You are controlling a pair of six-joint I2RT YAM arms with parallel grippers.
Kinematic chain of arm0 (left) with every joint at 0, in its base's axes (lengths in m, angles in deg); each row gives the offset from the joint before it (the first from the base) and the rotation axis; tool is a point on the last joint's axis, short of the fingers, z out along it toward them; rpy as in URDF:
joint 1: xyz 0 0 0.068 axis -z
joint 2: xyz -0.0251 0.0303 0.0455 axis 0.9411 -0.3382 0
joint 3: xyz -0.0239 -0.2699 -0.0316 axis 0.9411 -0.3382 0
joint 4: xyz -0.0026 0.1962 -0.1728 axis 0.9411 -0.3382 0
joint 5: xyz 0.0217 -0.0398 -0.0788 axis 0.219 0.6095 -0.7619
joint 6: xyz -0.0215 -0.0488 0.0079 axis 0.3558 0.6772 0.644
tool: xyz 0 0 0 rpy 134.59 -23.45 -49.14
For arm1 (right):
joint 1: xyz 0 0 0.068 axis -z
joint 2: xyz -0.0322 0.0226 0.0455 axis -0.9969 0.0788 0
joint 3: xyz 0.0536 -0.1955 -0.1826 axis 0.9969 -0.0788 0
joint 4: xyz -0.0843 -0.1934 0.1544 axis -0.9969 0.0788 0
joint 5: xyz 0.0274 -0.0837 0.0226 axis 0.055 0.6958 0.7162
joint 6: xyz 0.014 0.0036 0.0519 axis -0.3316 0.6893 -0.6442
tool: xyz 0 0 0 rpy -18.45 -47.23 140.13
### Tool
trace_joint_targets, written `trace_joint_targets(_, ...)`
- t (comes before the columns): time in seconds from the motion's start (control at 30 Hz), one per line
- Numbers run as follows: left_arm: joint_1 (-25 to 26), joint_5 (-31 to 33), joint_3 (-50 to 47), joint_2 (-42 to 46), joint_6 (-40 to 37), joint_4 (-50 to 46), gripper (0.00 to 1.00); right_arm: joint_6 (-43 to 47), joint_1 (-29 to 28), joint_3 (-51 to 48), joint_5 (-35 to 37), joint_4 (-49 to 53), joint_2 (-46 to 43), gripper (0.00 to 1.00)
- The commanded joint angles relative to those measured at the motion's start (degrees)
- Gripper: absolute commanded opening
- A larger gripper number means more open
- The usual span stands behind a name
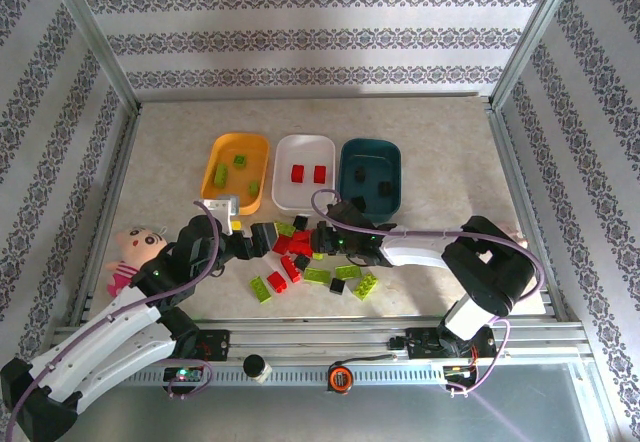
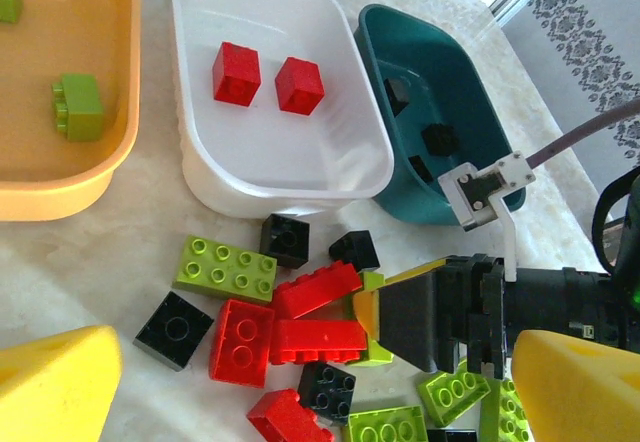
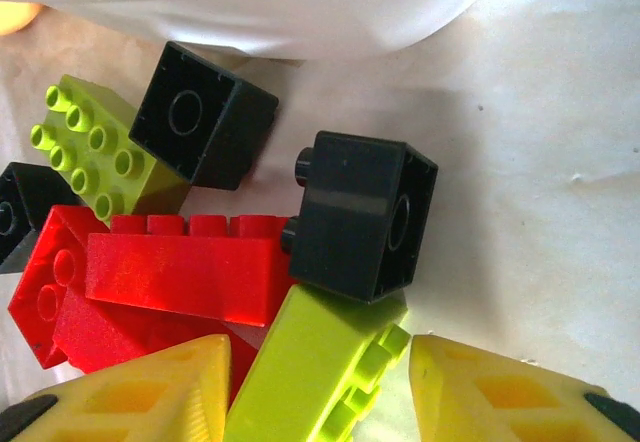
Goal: Sort the legos into containers by color
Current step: Pick up the lego from the center of the table.
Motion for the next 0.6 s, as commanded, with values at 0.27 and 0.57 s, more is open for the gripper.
trace_joint_targets(0.27,-0.01,1.46,-0.73,0.4,-0.53,-0.91,1.0,4.73,-0.95,3.31,5.62,10.23,0.22,0.46)
trace_joint_targets(0.57,-0.03,2.26,-0.99,0.4,-0.42,-1.55,1.0,7.75,-2.31,6.58,7.81,13.09,3.1,0.51)
